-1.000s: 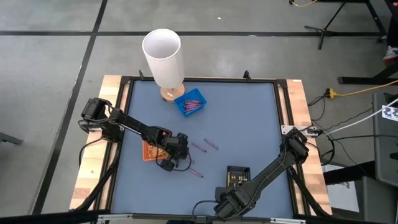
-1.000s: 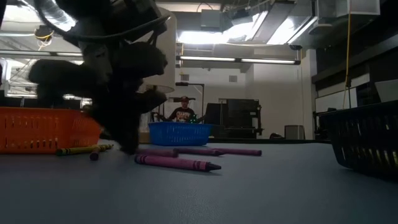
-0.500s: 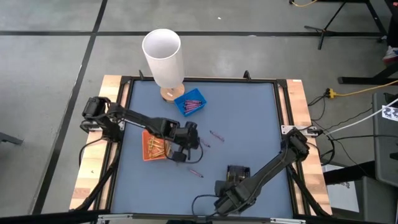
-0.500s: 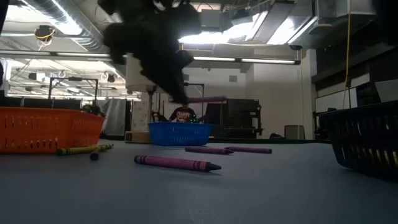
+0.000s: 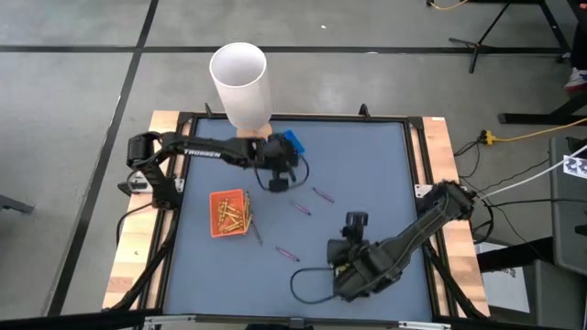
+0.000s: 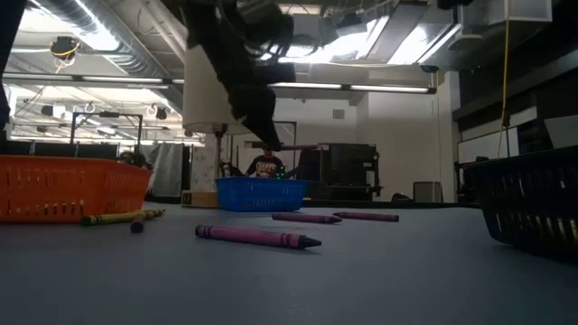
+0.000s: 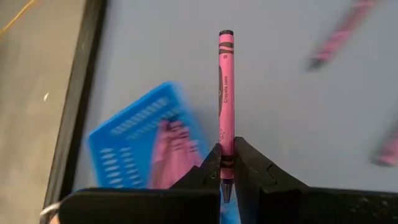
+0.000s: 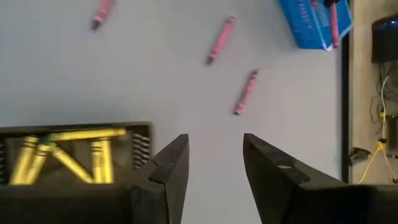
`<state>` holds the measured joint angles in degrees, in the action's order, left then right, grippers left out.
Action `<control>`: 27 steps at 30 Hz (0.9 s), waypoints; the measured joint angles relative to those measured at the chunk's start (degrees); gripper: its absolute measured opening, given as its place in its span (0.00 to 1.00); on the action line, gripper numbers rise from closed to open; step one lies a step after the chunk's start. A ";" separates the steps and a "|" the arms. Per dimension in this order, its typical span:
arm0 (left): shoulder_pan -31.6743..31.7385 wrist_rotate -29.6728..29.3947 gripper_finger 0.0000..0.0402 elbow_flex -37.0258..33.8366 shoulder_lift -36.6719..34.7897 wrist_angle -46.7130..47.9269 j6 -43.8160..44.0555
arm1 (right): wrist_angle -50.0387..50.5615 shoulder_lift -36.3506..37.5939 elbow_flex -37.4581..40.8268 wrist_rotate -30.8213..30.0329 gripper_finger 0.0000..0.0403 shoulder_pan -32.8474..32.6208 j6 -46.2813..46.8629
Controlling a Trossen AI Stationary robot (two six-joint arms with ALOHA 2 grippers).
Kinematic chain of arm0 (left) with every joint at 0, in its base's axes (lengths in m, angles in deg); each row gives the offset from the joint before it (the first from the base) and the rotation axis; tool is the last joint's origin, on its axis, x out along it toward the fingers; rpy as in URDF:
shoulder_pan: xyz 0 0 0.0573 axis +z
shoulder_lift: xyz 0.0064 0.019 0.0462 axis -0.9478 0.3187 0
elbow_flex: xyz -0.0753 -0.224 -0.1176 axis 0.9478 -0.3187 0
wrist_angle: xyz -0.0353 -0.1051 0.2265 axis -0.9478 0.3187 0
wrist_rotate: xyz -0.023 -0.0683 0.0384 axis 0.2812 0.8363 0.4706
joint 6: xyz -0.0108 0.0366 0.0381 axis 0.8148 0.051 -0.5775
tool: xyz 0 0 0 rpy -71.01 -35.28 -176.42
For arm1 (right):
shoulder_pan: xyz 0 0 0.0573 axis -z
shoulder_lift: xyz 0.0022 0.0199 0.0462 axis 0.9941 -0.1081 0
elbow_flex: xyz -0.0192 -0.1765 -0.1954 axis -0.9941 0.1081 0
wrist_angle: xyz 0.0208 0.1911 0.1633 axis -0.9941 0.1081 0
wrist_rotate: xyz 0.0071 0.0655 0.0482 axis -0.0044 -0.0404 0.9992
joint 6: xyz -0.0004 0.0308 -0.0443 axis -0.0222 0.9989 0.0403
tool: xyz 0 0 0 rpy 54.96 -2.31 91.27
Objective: Sort crayons
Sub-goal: Put the violet crayon into the blue bin
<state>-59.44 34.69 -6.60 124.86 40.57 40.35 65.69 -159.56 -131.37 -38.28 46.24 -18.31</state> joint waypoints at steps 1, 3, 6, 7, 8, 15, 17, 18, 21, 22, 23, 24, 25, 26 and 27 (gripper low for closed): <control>1.43 0.01 0.02 0.00 0.00 -0.07 0.04 | 0.01 1.14 1.23 -0.25 0.37 0.59 -0.17; 4.22 0.47 0.02 0.00 0.00 0.00 0.23 | -0.05 3.60 4.31 -1.04 0.37 1.93 -0.21; 7.65 2.13 0.02 0.00 0.00 -0.01 1.32 | -0.96 7.22 10.18 -2.10 0.37 4.12 -0.22; 8.59 3.07 0.02 0.00 0.00 -0.09 1.55 | -1.88 8.33 12.37 -2.14 0.37 5.03 -0.30; 9.38 3.78 0.02 0.00 0.00 -0.05 1.71 | -3.09 9.54 14.60 -2.18 0.37 5.99 -0.46; 12.08 4.95 0.02 0.02 -0.02 0.11 4.81 | -16.41 15.46 30.00 -1.60 0.37 14.32 -4.43; 12.13 4.95 0.02 0.02 -0.02 0.15 4.81 | -19.79 16.08 32.93 -0.44 0.37 16.74 -6.57; 12.11 4.95 0.02 0.02 -0.02 0.13 4.81 | -20.99 16.14 34.00 0.36 0.37 17.85 -7.69; 11.67 5.09 0.02 0.02 -0.02 0.15 4.81 | -24.13 16.14 35.90 3.11 0.37 20.68 -10.54; 11.45 5.09 0.02 0.02 -0.02 0.11 4.81 | -25.37 16.16 36.37 4.04 0.37 21.43 -11.79; 11.23 5.12 0.02 0.02 -0.02 0.07 4.81 | -26.80 16.16 36.73 4.94 0.37 22.07 -12.68; 11.02 5.15 0.02 0.02 -0.02 0.07 4.81 | -27.91 16.14 36.84 5.67 0.37 22.62 -13.53; 10.77 5.11 0.02 0.02 -0.02 0.05 4.74 | -28.50 16.14 36.86 6.18 0.37 23.08 -14.53; 10.54 5.12 0.02 0.02 -0.02 0.05 4.74 | -29.34 16.15 36.86 6.35 0.37 23.42 -15.33; 10.34 5.10 0.02 0.02 -0.04 0.03 4.74 | -30.47 16.20 36.85 6.40 0.37 23.73 -16.33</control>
<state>-49.10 39.79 -6.58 124.82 40.60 45.09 35.21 -143.36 -94.52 -31.88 69.97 -34.64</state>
